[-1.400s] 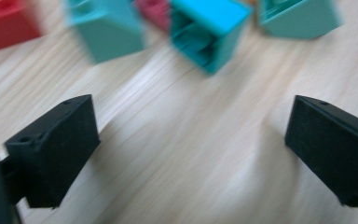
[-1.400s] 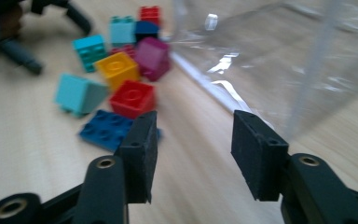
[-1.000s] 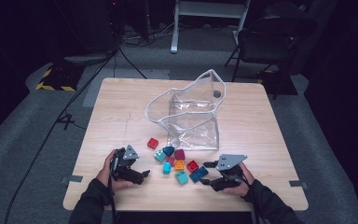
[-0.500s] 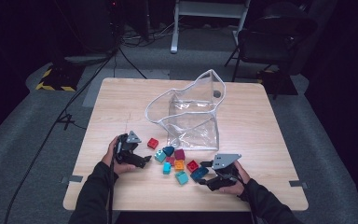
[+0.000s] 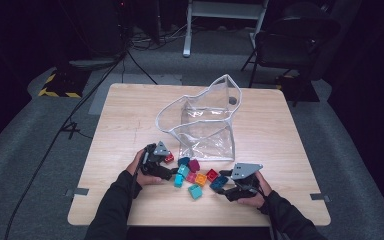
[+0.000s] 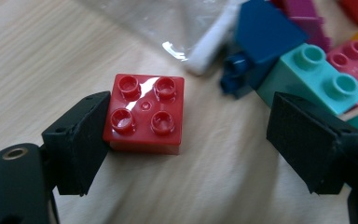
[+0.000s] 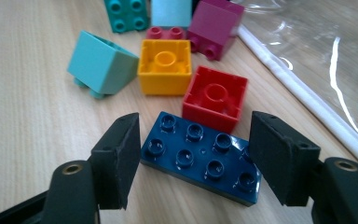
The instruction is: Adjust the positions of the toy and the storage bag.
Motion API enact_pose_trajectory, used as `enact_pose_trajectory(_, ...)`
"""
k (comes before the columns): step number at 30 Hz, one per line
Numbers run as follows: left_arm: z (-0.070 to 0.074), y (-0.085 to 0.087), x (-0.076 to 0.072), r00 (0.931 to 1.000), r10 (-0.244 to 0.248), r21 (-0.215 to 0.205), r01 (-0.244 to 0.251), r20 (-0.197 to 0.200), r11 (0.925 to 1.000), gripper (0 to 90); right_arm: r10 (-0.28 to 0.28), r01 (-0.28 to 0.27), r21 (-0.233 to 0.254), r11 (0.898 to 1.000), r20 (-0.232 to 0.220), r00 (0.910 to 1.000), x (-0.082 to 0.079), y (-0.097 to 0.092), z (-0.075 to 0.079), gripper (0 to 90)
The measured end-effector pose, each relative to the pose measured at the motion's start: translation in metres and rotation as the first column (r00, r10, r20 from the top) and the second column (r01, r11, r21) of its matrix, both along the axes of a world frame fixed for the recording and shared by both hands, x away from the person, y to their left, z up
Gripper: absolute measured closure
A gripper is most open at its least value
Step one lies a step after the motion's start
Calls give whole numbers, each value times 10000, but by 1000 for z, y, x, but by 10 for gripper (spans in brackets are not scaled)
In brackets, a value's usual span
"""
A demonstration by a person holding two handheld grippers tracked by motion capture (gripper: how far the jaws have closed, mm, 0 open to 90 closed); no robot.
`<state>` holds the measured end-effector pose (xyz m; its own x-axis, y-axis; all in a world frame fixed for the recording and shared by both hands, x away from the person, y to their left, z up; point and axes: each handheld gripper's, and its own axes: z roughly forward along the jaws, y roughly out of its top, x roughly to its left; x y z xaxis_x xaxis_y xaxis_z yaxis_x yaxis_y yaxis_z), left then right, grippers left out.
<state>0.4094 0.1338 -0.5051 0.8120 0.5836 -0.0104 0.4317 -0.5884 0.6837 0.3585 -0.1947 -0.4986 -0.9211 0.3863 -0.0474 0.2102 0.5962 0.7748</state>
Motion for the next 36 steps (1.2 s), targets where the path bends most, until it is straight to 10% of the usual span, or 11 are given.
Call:
enact_pose_trajectory(15,0,-27,-26,9998,163,57,-164,98,9998,156,-888,893,-264,9957,184,9959,7,-33,1,351)
enact_pose_trajectory(36,4,35,-72,9962,856,437,-848,-181,9954,158,-334,346,-427,9985,303,9990,19,-33,-3,306)
